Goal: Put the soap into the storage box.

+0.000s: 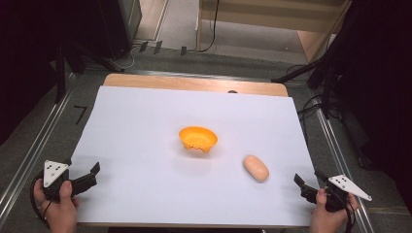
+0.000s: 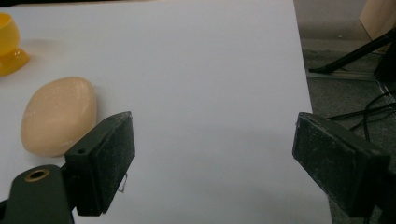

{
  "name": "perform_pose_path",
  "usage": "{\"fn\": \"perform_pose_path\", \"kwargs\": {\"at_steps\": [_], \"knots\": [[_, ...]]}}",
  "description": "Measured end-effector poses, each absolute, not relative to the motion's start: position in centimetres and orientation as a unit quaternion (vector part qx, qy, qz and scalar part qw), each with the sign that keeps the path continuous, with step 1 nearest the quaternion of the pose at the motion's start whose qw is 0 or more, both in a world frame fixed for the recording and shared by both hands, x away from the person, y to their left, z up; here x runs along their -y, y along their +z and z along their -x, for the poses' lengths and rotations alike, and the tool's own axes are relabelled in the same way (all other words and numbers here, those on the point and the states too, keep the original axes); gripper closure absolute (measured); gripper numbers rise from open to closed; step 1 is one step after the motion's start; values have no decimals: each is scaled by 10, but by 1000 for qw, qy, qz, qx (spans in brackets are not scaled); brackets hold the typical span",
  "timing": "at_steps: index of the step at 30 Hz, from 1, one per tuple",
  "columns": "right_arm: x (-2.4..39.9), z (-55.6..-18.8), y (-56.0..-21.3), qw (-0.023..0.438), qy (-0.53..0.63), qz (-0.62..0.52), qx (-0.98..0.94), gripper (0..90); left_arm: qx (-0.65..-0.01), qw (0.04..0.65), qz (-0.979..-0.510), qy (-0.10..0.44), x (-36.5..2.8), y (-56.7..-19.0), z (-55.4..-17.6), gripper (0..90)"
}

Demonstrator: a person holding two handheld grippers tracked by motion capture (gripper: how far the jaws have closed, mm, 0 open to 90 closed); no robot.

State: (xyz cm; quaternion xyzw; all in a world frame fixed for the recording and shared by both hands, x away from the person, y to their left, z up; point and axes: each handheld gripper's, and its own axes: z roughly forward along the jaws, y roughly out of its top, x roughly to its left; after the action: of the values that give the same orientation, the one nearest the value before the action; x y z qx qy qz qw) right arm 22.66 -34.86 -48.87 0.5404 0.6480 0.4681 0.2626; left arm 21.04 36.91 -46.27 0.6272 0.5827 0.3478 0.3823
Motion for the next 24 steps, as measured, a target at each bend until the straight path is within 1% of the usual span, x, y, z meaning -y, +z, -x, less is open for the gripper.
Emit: {"fn": "perform_pose_path", "kwargs": {"at_steps": [5, 6, 7, 8, 16, 24], "knots": [[343, -229, -487, 261, 451, -528, -671, 133, -581, 381, -628, 352, -368, -463, -210, 77], [341, -234, -486, 246, 430, -529, -689, 134, -580, 382, -628, 352, -368, -463, -209, 77], [341, -234, -486, 246, 430, -529, -689, 134, -580, 382, -628, 352, -368, -463, -209, 77], [338, -240, -481, 236, 402, -522, -714, 137, -579, 383, -627, 353, -369, -462, -209, 77], [322, -260, -452, 181, 294, -501, -793, 139, -578, 382, -630, 352, -368, -463, -210, 77], [304, -285, -442, 113, 209, -492, -838, 137, -579, 386, -627, 350, -369, -463, -210, 77]]}}
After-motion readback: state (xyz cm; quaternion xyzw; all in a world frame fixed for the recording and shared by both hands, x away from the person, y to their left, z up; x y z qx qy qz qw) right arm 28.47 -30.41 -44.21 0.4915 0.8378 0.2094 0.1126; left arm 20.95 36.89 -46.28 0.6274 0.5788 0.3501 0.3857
